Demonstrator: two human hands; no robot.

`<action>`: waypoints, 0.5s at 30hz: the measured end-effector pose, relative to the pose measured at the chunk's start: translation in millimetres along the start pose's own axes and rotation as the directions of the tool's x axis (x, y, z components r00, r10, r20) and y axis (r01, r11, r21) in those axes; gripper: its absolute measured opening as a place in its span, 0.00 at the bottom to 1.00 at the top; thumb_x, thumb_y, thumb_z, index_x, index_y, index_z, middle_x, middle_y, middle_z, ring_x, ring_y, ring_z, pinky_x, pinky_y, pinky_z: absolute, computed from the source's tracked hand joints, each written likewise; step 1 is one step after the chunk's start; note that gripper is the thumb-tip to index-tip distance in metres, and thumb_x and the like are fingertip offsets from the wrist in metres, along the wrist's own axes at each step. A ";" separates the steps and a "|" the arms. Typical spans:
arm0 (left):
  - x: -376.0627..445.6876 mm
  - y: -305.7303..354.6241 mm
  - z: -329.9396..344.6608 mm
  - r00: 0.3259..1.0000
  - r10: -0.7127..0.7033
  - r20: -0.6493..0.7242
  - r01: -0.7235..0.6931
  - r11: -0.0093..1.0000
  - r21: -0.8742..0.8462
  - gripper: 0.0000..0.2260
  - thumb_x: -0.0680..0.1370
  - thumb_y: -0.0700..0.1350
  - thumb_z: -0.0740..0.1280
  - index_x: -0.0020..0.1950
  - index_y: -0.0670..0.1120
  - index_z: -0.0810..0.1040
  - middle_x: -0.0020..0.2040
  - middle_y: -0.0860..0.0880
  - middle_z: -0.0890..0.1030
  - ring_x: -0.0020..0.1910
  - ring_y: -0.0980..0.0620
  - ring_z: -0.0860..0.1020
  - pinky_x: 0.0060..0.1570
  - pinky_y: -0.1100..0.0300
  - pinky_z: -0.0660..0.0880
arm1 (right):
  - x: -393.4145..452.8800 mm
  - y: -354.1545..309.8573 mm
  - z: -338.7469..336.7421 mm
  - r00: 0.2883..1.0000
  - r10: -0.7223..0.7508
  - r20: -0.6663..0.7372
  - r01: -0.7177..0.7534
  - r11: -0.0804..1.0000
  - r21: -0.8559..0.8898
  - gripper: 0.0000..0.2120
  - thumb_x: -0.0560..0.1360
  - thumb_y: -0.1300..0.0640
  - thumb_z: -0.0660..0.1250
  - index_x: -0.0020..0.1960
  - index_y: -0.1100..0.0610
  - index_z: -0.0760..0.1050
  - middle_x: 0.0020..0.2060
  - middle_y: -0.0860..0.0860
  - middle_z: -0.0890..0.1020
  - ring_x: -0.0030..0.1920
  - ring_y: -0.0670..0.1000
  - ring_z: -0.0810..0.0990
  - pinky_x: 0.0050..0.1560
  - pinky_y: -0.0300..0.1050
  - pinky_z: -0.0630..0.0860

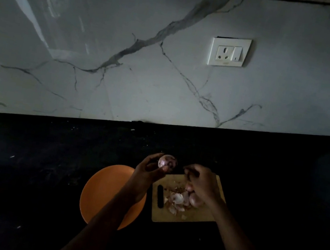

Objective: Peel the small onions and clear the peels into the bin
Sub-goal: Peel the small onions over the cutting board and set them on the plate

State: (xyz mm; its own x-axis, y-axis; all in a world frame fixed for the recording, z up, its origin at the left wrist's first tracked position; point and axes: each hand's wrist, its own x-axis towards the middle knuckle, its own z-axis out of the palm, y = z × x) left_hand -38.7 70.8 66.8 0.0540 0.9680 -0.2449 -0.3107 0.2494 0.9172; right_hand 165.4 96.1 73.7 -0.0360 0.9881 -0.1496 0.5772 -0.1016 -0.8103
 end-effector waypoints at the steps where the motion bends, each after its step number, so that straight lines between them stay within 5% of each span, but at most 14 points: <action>1: -0.6 -0.7 -0.3 1.000 -0.013 -0.002 0.013 1.000 -0.003 0.24 0.73 0.42 0.74 0.68 0.43 0.75 0.63 0.43 0.81 0.60 0.47 0.81 0.53 0.54 0.78 | -1.8 3.6 0.8 0.999 0.010 0.036 -0.009 1.000 -0.025 0.08 0.80 0.53 0.66 0.57 0.52 0.82 0.39 0.43 0.82 0.38 0.41 0.79 0.34 0.32 0.70; 7: -4.6 2.2 5.4 0.999 -0.049 0.024 0.049 0.999 -0.011 0.21 0.70 0.41 0.74 0.62 0.43 0.76 0.58 0.43 0.82 0.56 0.48 0.82 0.55 0.52 0.78 | -7.5 -21.3 -3.2 0.991 -0.115 0.074 0.100 0.978 0.181 0.15 0.80 0.42 0.64 0.62 0.47 0.79 0.53 0.42 0.83 0.42 0.32 0.79 0.40 0.27 0.71; 10: -4.7 5.7 8.9 0.997 -0.042 0.069 0.043 0.999 -0.013 0.23 0.70 0.42 0.73 0.64 0.43 0.77 0.59 0.43 0.83 0.58 0.46 0.82 0.59 0.53 0.77 | -2.8 -31.3 -2.8 0.973 -0.195 0.124 0.171 0.969 0.180 0.15 0.78 0.39 0.66 0.62 0.42 0.80 0.55 0.39 0.83 0.53 0.33 0.80 0.51 0.32 0.76; 15: -1.1 6.6 10.5 0.998 -0.020 0.052 0.019 1.000 0.019 0.23 0.74 0.43 0.76 0.67 0.42 0.76 0.61 0.41 0.82 0.63 0.41 0.80 0.62 0.49 0.77 | 0.9 -32.7 4.1 0.983 -0.166 0.081 0.137 0.950 0.279 0.14 0.78 0.45 0.68 0.61 0.46 0.82 0.53 0.42 0.84 0.55 0.37 0.81 0.50 0.29 0.74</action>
State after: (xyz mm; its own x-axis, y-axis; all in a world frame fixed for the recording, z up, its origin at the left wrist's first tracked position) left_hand -30.8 71.6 76.4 0.1091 0.9629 -0.2467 -0.2916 0.2682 0.9182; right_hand 143.2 99.9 97.7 -0.1977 0.9785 -0.0587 0.3156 0.0068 -0.9489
